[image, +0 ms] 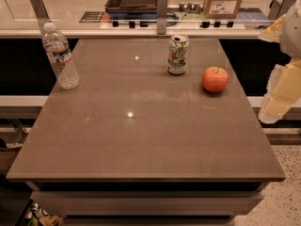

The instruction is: Move apple near water bottle

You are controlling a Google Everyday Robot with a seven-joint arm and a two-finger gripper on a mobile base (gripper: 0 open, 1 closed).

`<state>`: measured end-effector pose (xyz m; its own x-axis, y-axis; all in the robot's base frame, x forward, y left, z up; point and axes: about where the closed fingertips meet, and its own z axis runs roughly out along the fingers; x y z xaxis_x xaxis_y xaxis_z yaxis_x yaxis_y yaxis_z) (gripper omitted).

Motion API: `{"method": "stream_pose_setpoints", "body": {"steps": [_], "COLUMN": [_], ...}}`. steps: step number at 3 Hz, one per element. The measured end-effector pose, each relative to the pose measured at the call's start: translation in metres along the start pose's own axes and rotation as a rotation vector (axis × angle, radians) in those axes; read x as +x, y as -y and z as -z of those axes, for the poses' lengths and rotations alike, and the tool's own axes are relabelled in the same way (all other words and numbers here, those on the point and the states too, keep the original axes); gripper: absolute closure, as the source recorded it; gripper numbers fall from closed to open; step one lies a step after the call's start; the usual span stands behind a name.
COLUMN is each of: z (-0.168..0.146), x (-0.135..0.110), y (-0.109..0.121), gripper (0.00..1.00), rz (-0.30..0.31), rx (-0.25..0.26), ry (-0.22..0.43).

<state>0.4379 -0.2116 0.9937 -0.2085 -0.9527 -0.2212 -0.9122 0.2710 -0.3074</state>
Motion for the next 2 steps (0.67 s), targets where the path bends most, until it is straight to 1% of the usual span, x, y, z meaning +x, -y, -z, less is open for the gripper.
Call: {"method": "stream_pose_setpoints", "body": {"steps": [1, 2], "z": [0.0, -0.0038], "x": [0.0, -0.0004], "y": [0.0, 0.0088], "gripper": [0.0, 0.0], "rz": [0.0, -0.014], "rx": [0.0, 0.007], "ry": [0.0, 0.047]}}
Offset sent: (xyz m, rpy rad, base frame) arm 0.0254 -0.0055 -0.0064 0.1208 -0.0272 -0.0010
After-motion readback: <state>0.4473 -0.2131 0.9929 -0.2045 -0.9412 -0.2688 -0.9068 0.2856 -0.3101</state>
